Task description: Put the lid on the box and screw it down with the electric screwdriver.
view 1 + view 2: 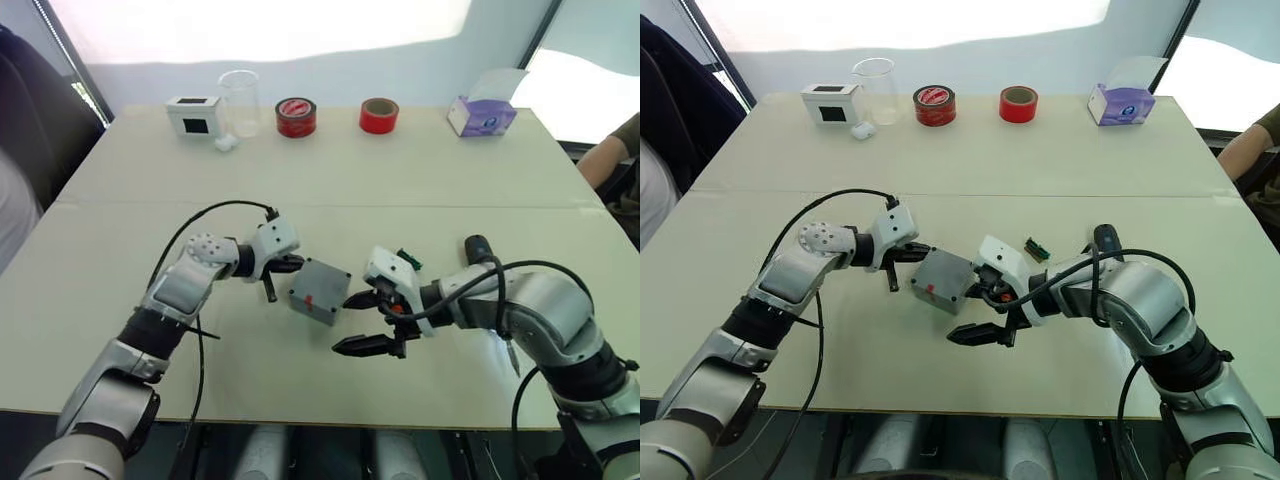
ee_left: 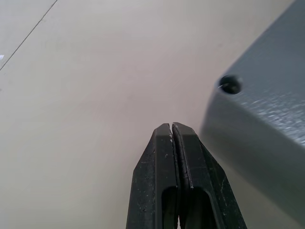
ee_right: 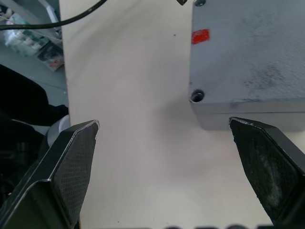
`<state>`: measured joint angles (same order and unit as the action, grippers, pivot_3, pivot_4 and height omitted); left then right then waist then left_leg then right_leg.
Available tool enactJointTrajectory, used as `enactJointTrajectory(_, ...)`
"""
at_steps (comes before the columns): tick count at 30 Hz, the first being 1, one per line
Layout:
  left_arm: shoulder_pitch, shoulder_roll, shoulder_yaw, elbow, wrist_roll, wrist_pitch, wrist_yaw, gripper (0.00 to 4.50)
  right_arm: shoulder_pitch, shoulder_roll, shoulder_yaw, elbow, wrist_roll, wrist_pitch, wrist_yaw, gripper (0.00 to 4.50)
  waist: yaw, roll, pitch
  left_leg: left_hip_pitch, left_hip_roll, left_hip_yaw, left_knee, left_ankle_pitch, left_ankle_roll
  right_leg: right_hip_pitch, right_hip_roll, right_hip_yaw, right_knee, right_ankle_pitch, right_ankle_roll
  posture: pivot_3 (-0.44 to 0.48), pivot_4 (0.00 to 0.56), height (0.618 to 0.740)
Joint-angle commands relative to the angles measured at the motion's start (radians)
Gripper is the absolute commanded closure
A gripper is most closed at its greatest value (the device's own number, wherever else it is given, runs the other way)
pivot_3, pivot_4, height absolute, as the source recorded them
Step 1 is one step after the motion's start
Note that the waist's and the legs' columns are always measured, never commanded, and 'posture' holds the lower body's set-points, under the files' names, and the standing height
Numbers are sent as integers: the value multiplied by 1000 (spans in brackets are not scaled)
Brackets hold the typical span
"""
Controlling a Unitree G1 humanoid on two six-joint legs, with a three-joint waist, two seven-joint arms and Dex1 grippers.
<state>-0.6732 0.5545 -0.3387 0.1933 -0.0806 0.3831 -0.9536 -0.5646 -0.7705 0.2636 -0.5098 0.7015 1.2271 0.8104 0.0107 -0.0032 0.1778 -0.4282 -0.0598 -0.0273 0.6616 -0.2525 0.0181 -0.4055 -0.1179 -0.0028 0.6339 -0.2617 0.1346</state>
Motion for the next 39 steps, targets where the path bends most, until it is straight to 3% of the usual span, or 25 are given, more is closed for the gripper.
enactJointTrajectory(1, 38, 85, 49, -82, 13, 5, -27, 4500, -16, -97, -15, -11, -78, -104, 40, 18, -1, 0, 0, 0, 0, 0, 0, 0, 0, 0, 0, 0, 0, 0, 0, 0, 150, 740)
enactJointTrajectory(8, 237, 218, 72, -424, -84, 175, -119, 4500, -57, -96, 105, 191, -309, -402, 103, 18, -10, 0, 0, 0, 1, 1, 0, 0, 0, 0, 0, 1, 0, 0, 0, 0, 150, 740)
enactJointTrajectory(13, 310, 218, 74, -562, -141, 284, -102, 4500, -101, -40, 163, 329, -404, -564, 191, 18, -4, 0, 0, 0, 1, 1, 0, 0, 0, 0, 0, 0, 0, 0, 0, 0, 150, 740)
enactJointTrajectory(19, 298, 164, 60, -540, -129, 303, -36, 4500, -126, 13, 183, 378, -446, -646, 274, 18, 0, 0, 0, 0, 1, 0, 0, 0, 0, 0, 1, 0, 0, 0, 0, 0, 150, 740)
enactJointTrajectory(25, 215, 63, 70, -349, -71, 222, 61, 4500, -94, 21, 165, 276, -395, -554, 344, 18, 1, 0, 0, 0, 0, 0, 1, 0, 0, 1, 1, 0, 1, 0, 0, 0, 150, 740)
enactJointTrajectory(39, 180, 61, 62, -341, -89, 214, 25, 4500, 11, 18, 82, 88, -358, -371, 231, 18, 2, 0, 0, 0, 0, 0, 1, 0, 0, 0, 0, 0, 1, 0, 0, 0, 150, 740)
